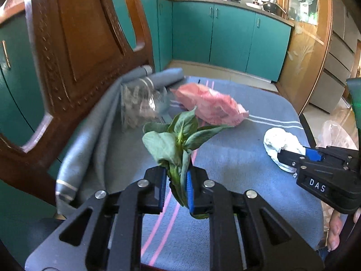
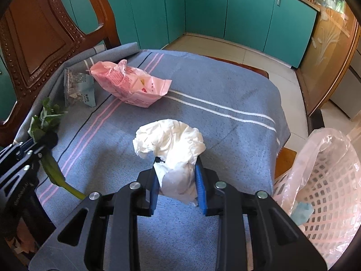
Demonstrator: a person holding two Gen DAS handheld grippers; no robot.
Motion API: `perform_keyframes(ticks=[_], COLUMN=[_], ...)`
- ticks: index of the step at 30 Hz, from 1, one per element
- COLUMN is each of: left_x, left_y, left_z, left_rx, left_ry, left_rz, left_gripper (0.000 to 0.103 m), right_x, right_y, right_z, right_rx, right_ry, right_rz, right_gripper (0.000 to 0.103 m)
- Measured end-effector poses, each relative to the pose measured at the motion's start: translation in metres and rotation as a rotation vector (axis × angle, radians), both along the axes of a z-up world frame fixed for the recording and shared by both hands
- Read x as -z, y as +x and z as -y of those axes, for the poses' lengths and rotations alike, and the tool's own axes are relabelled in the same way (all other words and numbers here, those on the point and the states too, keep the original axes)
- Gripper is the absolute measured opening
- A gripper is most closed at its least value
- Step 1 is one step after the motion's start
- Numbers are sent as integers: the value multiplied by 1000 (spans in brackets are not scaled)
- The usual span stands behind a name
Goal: Collect trash
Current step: 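Grasp and lift the green vegetable with the left gripper while the right gripper holds the tissue, then drop the tissue into the wastebasket while the left gripper drops the green vegetable in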
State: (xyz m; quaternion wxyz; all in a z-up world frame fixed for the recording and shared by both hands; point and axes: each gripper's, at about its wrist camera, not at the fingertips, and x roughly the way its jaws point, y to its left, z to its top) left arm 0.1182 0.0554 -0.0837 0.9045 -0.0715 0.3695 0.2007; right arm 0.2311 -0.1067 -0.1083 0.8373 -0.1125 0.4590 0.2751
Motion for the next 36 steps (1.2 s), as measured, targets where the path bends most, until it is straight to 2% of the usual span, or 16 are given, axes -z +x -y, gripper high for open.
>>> perform_keyframes(ticks=[9, 13, 19, 25, 29, 32, 36], left_x=[-33, -42, -50, -64, -72, -74, -71], left_y=[-19, -24, -24, -19, -9, 4, 26], left_z=[13, 24, 44, 75, 101, 120, 158], left_rx=[-25, -26, 10, 111, 231, 341, 459], left_ry=[69, 133, 147, 114, 34, -55, -105], left_rz=[79, 94, 108, 152, 181, 186, 184], left_gripper=[16, 16, 16, 16, 16, 16, 16], right_x=[-18, -26, -43, -67, -76, -71, -47], right_y=[-6, -8, -7, -3, 1, 4, 11], right_z=[13, 19, 45, 103, 156, 193, 230], right_rx=[1, 10, 62, 191, 320, 426, 578], right_ry=[56, 83, 142, 205, 235, 213, 118], right_rz=[25, 44, 78, 139, 165, 157, 80], right_gripper=[29, 29, 29, 29, 29, 29, 29])
